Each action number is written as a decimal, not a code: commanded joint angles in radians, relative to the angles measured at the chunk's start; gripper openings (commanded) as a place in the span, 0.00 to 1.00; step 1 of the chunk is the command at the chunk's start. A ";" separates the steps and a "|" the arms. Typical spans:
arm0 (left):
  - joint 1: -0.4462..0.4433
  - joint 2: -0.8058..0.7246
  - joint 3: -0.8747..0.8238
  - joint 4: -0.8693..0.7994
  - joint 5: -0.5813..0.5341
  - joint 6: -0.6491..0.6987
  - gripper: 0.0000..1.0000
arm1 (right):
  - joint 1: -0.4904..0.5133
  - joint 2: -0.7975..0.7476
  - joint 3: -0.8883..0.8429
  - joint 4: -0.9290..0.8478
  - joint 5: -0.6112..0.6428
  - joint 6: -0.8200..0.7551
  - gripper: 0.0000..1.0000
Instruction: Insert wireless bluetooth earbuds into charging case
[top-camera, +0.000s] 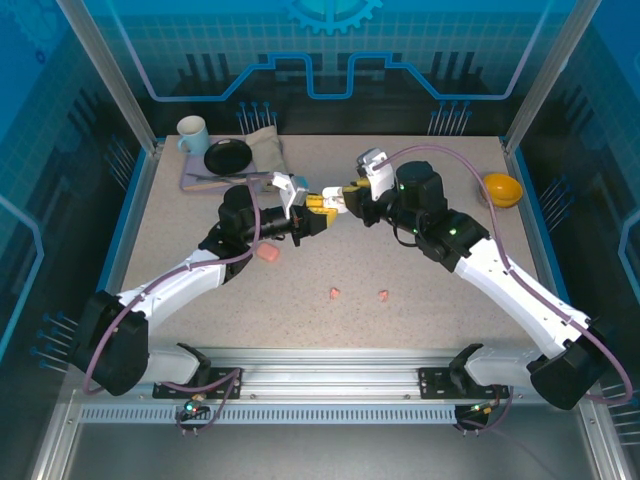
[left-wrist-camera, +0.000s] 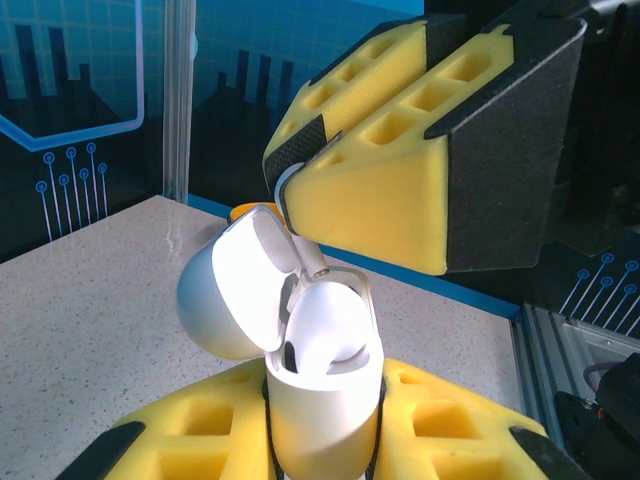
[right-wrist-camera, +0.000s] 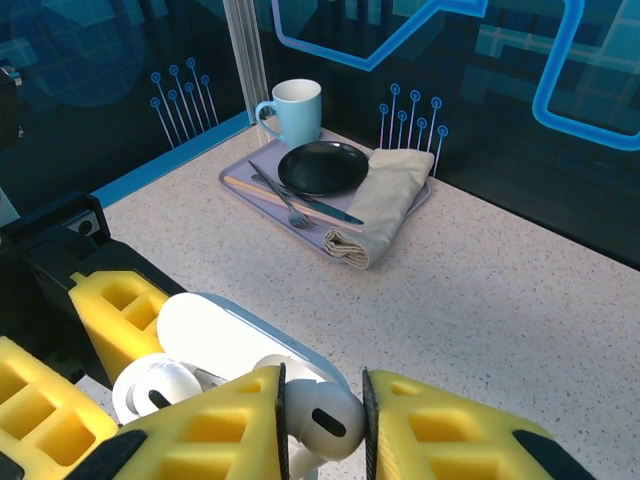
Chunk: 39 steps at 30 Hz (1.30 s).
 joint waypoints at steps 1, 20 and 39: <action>0.007 -0.002 0.043 0.049 0.015 -0.025 0.00 | -0.008 0.001 -0.013 0.008 0.006 -0.015 0.24; 0.010 0.003 0.043 0.078 -0.003 -0.040 0.00 | 0.078 0.006 -0.044 0.011 0.089 -0.096 0.25; 0.011 0.019 0.028 0.109 -0.003 -0.047 0.00 | 0.087 -0.001 0.003 0.010 0.061 -0.044 0.38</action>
